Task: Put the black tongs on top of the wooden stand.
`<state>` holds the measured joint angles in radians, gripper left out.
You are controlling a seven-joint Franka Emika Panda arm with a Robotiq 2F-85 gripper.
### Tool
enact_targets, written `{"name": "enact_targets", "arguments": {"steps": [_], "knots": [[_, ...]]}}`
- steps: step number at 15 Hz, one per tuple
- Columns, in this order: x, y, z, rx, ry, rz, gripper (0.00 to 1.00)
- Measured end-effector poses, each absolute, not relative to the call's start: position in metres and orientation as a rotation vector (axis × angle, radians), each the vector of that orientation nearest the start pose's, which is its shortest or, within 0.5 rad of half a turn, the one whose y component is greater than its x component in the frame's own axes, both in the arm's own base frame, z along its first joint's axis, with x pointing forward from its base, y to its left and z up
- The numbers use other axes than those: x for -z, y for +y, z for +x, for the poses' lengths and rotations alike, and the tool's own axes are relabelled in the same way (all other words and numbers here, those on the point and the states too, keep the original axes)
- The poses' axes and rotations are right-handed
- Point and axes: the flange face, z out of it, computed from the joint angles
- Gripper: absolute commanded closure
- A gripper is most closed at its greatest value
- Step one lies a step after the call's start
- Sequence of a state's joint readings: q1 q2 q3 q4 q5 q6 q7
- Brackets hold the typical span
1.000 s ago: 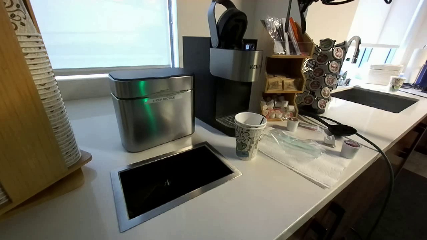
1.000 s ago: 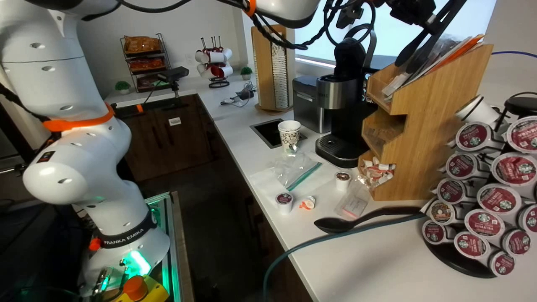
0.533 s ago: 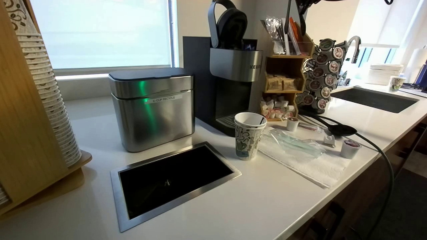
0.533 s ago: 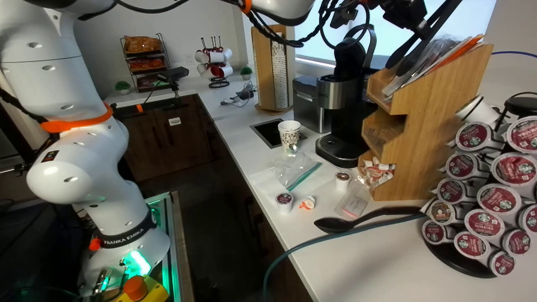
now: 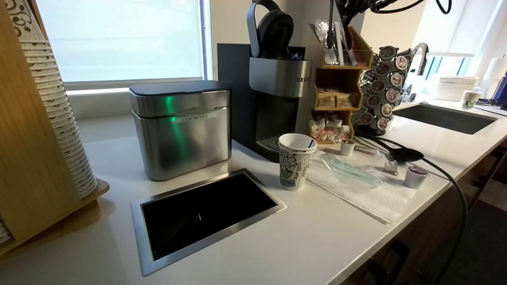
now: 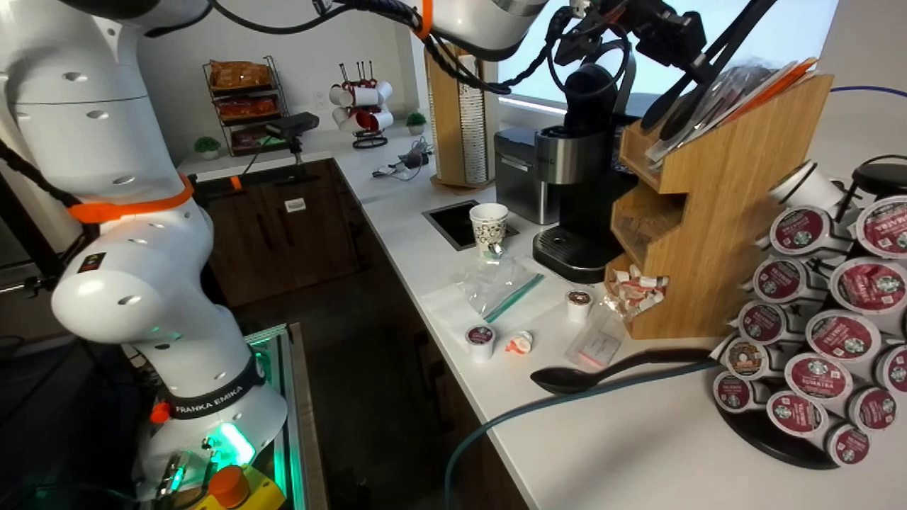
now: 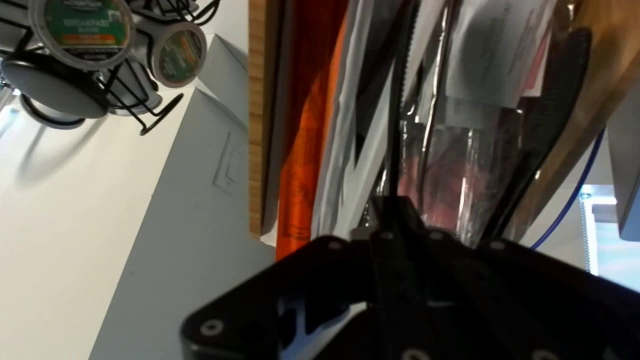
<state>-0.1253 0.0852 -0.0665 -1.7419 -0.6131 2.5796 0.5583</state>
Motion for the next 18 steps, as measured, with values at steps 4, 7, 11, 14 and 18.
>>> {"name": "enact_targets", "arguments": {"steps": [4,7,11,14,18], "knots": [[-0.596,-0.106,0.634,1.403,0.523,-3.151,0.99],[-0.592,-0.111,0.635,1.396,0.516,-3.167,0.69],[-0.590,-0.118,0.632,1.391,0.520,-3.187,0.40],[-0.604,-0.116,0.626,1.427,0.519,-3.170,0.18],[-0.646,-0.108,0.605,1.544,0.531,-3.112,0.00]]}}
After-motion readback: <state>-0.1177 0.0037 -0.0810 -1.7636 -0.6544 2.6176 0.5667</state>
